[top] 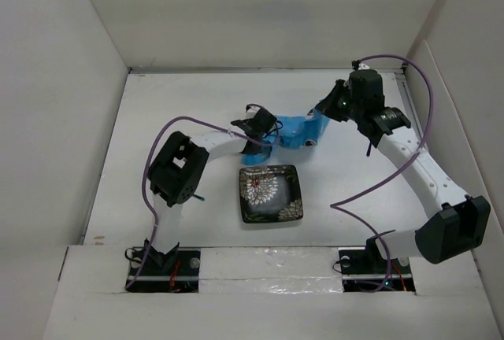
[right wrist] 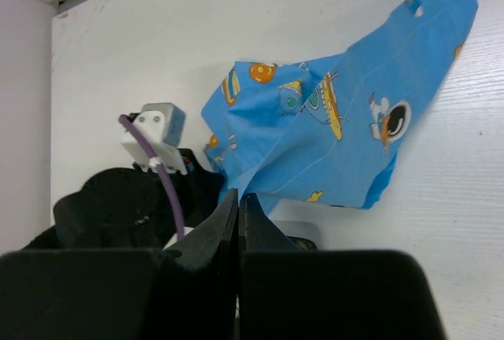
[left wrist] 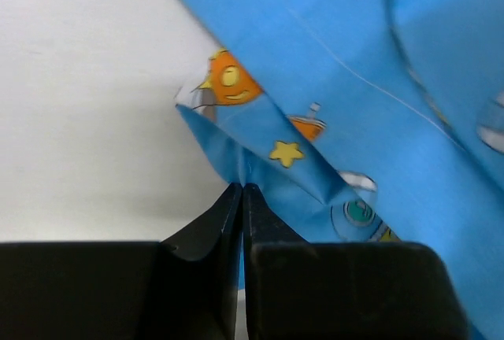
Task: Set the dinner table for one person
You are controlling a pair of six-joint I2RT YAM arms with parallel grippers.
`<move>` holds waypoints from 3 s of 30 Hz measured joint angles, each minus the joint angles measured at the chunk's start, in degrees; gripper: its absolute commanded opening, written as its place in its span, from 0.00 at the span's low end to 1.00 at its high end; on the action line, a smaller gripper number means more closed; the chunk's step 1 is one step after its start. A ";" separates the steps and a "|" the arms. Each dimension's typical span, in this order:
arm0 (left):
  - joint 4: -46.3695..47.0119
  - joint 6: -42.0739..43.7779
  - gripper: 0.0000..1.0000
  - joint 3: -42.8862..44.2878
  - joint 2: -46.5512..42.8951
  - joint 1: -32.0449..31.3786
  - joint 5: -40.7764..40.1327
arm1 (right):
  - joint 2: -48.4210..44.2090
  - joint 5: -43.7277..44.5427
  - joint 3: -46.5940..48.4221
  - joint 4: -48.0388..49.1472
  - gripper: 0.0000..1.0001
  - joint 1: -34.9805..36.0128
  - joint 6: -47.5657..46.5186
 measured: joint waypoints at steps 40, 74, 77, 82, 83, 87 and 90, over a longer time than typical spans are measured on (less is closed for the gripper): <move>3.37 -18.12 0.00 27.15 -14.25 42.93 50.95 | 21.07 -8.17 37.66 -2.27 0.00 -10.54 7.39; 3.72 -2.19 0.49 -4.11 -23.32 26.40 26.62 | 29.62 -1.70 24.06 -1.90 0.08 -12.24 0.70; 3.17 3.23 0.49 3.78 -14.34 22.51 22.53 | 18.10 -0.31 13.60 1.16 0.00 -12.07 0.98; 0.17 12.07 0.50 13.40 0.00 22.49 20.68 | 5.29 -1.60 -1.51 4.52 0.13 -11.74 1.68; -0.66 13.75 0.50 15.04 2.49 22.58 20.72 | 4.13 -2.12 -3.78 4.52 0.19 -11.54 1.86; -2.08 18.60 0.51 17.49 8.28 22.82 20.46 | 1.36 -3.30 -9.70 2.71 0.48 -10.93 1.55; -2.89 20.70 0.50 18.69 9.75 22.86 20.98 | -1.46 -3.56 -12.79 0.87 0.59 -10.88 1.46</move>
